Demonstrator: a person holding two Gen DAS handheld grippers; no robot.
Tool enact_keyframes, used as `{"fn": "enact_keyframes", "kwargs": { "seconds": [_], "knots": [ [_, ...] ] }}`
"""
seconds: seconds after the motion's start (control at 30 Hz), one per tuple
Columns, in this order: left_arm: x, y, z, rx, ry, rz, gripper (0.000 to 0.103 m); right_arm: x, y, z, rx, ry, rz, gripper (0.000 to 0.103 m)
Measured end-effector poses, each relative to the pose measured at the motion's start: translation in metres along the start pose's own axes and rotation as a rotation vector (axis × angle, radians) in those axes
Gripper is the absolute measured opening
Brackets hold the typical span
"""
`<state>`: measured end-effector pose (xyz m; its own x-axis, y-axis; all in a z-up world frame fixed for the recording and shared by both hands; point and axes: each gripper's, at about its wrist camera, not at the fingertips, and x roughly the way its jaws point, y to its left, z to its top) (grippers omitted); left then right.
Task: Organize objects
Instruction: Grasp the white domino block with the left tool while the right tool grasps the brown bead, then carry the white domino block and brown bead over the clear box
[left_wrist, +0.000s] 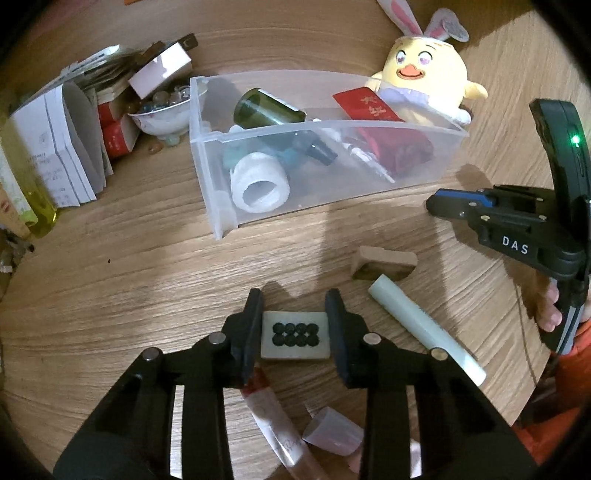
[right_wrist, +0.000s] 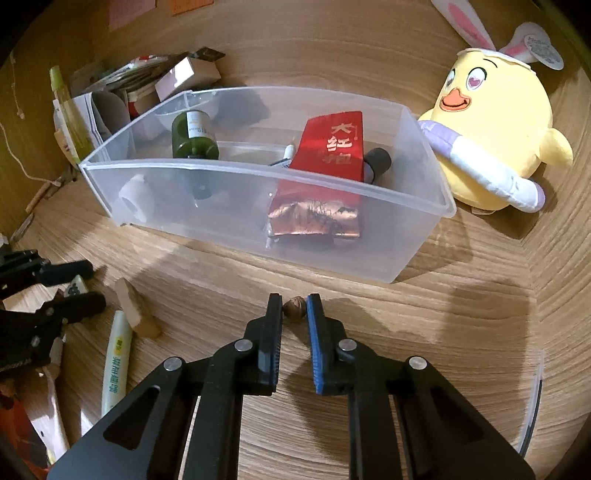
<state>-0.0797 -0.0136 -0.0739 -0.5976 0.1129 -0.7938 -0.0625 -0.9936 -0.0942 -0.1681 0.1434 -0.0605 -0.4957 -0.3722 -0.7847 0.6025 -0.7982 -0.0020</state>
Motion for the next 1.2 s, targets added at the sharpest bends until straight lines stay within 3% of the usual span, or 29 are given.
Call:
{"fn": "enact_keyframes", "kwargs": {
  "seconds": [0.53, 0.9, 1.2],
  "knots": [
    [-0.029, 0.01, 0.019, -0.065, -0.114, 0.021, 0.033, -0.035, -0.001, 0.008, 0.018, -0.097, 0.012, 0.012],
    [-0.059, 0.002, 0.051, -0.05, -0.243, 0.031, 0.033, -0.057, -0.001, 0.022, 0.021, -0.174, 0.026, 0.012],
    [-0.068, 0.003, 0.08, -0.066, -0.298, 0.013, 0.033, -0.072, -0.002, 0.041, 0.043, -0.243, 0.052, 0.012]
  ]
}}
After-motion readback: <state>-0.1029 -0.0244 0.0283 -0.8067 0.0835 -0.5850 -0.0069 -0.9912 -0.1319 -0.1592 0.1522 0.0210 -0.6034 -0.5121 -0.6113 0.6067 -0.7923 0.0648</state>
